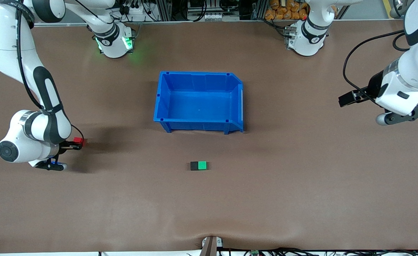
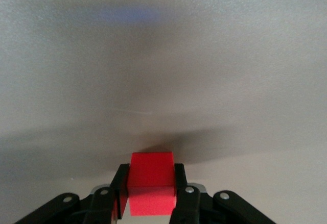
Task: Attach green and red cubes to black cube
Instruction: 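Open and raise the left gripper while the right gripper grasps the red cube, then lift the red cube with the right gripper while the left gripper retracts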
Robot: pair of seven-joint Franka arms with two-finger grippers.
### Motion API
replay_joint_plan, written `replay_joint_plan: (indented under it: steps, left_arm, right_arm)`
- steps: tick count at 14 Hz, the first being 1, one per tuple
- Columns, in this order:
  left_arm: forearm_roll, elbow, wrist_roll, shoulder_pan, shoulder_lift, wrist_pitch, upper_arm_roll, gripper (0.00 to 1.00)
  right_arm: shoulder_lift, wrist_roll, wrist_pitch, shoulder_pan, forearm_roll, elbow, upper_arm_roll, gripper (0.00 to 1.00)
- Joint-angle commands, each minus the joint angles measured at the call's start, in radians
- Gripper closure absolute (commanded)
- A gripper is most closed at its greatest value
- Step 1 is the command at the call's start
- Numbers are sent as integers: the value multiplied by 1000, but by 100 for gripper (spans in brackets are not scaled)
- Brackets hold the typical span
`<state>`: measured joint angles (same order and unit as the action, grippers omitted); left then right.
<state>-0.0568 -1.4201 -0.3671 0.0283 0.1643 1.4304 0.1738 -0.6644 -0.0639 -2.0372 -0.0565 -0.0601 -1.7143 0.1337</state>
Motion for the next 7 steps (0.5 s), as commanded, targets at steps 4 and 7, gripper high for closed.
replay_joint_plan:
  steps: [4,7]
  left_arm:
    - [-20,21,28,12,-9,13,3,0]
    - [-11,12,43,1,-55,13,-7,0]
  right_arm:
    - [5,3,9,-25,-53,-2,-14,100]
    - [6,70,9,-14,-67,13,-14,100]
